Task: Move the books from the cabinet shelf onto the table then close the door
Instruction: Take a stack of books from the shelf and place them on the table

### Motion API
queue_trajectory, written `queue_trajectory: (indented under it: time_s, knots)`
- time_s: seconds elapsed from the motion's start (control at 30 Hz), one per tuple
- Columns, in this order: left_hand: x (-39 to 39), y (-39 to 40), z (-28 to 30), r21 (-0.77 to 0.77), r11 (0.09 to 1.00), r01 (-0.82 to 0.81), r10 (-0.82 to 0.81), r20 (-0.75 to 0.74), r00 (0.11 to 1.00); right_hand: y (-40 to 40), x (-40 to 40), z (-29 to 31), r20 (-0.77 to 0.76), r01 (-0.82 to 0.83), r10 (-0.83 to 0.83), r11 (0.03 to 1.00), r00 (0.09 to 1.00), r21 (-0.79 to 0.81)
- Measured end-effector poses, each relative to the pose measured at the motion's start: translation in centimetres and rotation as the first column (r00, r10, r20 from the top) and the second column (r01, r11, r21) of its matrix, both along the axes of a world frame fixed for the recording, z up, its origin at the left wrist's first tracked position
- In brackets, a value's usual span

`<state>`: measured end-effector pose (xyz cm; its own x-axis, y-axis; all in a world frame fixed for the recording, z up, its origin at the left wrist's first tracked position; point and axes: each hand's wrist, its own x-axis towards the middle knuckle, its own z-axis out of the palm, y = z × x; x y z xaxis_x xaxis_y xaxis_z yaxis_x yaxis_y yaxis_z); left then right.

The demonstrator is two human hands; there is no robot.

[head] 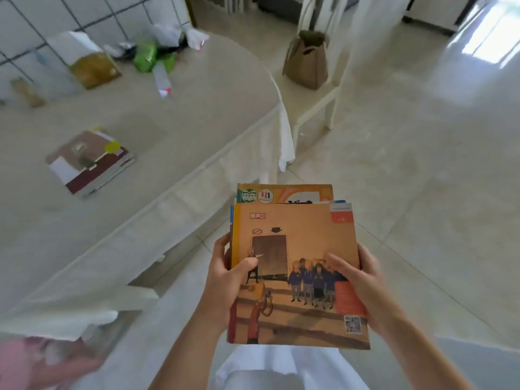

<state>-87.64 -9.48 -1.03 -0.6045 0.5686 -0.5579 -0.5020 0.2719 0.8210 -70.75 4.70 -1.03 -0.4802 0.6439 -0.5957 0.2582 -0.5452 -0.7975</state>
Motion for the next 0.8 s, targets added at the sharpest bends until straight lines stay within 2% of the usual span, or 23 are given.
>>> queue_trajectory:
  time_s: [0.2,0.3,0.47,0.67,0.8]
  knots:
    - [-4.6,-2.8,-0.3,-0.055,0.949,-0.31,0.311,-0.002,0.95,2.1,-9.9,-0.7,0.037,-0.31,0.31,0.951,0.95,0.004]
    - [-6.3,-2.6,-0.5,-0.054,0.898,-0.436,0.435,-0.028,0.9,3.8,-14.5,-0.7,0.06,-0.459,0.457,0.888,0.887,0.018]
    - [-7.9,-2.2,-1.0,-0.029,0.796,-0.604,0.605,0.017,0.796,5.5,-21.0,-0.4,0.113,-0.667,0.659,0.743,0.743,0.053]
    - [-10.2,-3.7,-1.0,0.012,0.636,-0.772,0.768,0.087,0.635,4.4,-28.0,-0.2,0.117,-0.812,0.804,0.579,0.584,0.075]
    - [-12.9,-5.5,-1.2,0.019,0.575,-0.818,0.814,0.086,0.575,2.5,-32.5,-0.5,0.113,-0.865,0.859,0.488,0.499,0.114]
